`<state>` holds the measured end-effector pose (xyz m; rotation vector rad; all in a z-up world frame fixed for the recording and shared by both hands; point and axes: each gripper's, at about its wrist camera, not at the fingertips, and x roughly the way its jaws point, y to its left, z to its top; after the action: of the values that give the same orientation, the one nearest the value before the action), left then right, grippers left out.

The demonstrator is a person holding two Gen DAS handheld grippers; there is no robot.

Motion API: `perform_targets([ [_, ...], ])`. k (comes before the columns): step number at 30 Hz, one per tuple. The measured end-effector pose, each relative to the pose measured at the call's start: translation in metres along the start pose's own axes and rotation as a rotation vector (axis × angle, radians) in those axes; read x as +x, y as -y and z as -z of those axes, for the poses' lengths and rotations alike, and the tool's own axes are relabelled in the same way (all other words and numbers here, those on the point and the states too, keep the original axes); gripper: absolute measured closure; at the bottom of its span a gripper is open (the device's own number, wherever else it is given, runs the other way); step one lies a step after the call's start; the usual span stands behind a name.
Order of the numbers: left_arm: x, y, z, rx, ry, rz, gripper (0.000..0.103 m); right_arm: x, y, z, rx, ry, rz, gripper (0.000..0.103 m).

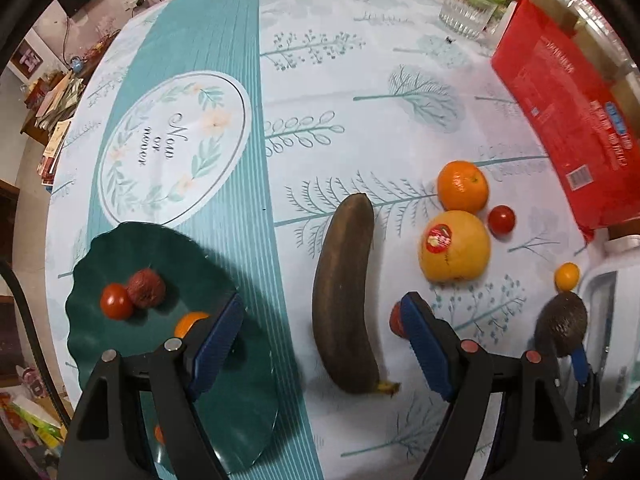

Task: Organize fruits
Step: 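Grasp the dark brown banana with the left gripper while the right grasps the avocado, then lift the banana with the left gripper while the right carries the avocado toward the plate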

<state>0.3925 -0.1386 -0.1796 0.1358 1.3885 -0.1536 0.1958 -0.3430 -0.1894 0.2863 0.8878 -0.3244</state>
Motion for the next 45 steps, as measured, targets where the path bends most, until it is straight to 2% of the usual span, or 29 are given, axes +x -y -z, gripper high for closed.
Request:
perform_targets([
  [4,0.021,0.007,-0.008,0.017,-0.052,-0.023,0.024,0.01,-0.001,-0.003,-0.012,0.005,0.019,0.029],
  [7,0.034,0.011,-0.013,0.03,-0.093,-0.058,0.029,0.014,-0.003,-0.004,-0.027,0.013,0.031,0.029],
  [9,0.039,0.015,-0.016,0.047,-0.099,-0.073,0.034,0.015,-0.004,-0.004,-0.038,0.023,0.036,0.029],
  [13,0.049,0.023,-0.021,0.086,-0.115,-0.095,0.035,0.017,-0.005,-0.003,-0.053,0.027,0.045,0.029],
  [16,0.059,0.028,-0.022,0.094,-0.136,-0.127,0.044,0.02,-0.006,-0.002,-0.065,0.02,0.049,0.029],
  [18,0.058,0.028,-0.022,0.089,-0.121,-0.114,0.05,0.021,-0.006,-0.002,-0.069,0.017,0.051,0.029],
  [20,0.058,0.028,-0.023,0.095,-0.114,-0.107,0.052,0.022,-0.006,-0.002,-0.074,0.013,0.057,0.03],
  [22,0.058,0.028,-0.024,0.096,-0.113,-0.078,0.06,0.023,-0.007,-0.002,-0.079,0.009,0.072,0.035],
  [23,0.059,0.027,-0.025,0.088,-0.115,-0.054,0.069,0.023,-0.007,-0.002,-0.08,0.007,0.081,0.041],
  [24,0.06,0.027,-0.025,0.077,-0.117,-0.035,0.07,0.024,-0.007,-0.002,-0.083,0.005,0.082,0.041],
  [35,0.053,0.017,-0.014,0.037,-0.093,-0.004,0.071,0.024,-0.007,-0.004,-0.083,-0.026,0.075,0.041],
  [45,0.011,-0.003,0.001,0.013,0.015,0.074,0.071,0.019,-0.016,-0.002,-0.073,-0.068,0.021,0.041],
])
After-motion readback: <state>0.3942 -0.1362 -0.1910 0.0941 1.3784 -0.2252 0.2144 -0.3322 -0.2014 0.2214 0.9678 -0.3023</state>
